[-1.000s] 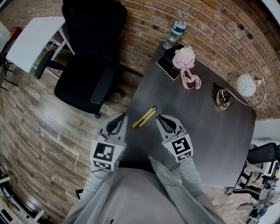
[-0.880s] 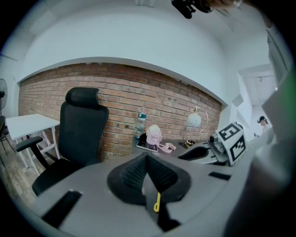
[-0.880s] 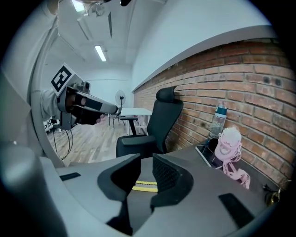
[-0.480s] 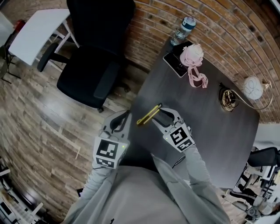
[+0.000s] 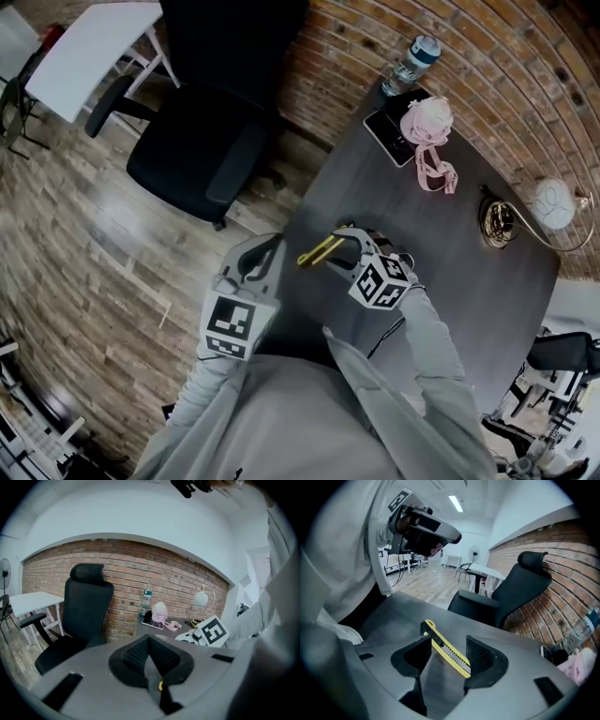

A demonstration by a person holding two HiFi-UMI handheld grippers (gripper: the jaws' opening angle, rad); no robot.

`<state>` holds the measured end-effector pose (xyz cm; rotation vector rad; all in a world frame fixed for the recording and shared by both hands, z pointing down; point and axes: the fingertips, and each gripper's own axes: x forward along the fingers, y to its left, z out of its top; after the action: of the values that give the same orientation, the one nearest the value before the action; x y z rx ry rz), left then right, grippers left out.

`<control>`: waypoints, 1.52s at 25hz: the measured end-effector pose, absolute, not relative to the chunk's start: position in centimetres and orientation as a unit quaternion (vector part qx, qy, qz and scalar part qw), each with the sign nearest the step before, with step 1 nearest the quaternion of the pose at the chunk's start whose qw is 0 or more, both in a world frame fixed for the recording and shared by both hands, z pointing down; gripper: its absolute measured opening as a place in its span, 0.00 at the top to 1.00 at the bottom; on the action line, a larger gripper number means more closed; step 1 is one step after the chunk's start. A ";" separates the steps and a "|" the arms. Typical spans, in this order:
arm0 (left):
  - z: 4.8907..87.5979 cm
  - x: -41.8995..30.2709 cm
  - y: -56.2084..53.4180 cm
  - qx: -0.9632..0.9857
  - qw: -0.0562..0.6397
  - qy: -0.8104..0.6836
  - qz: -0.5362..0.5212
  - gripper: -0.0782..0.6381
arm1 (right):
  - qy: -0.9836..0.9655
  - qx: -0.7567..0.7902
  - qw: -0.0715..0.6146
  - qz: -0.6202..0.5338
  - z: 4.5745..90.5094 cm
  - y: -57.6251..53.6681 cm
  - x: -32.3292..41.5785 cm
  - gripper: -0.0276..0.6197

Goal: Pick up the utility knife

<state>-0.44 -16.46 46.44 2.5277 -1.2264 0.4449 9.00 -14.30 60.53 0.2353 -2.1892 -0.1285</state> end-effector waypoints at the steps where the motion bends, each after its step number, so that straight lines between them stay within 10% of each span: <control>1: 46.6 -0.5 -16.5 0.878 0.149 -0.429 0.155 0.87 | -0.884 0.078 0.457 -0.061 60.9 -14.3 8.9 0.61; 38: 47.1 -0.7 -17.0 0.868 0.157 -0.445 0.156 0.87 | -0.817 -0.185 0.534 -0.114 64.7 -13.0 8.0 0.75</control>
<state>-0.67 -17.04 47.12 2.4833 -1.2746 0.4465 8.01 -13.01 64.69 -0.4408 -1.9482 -0.2726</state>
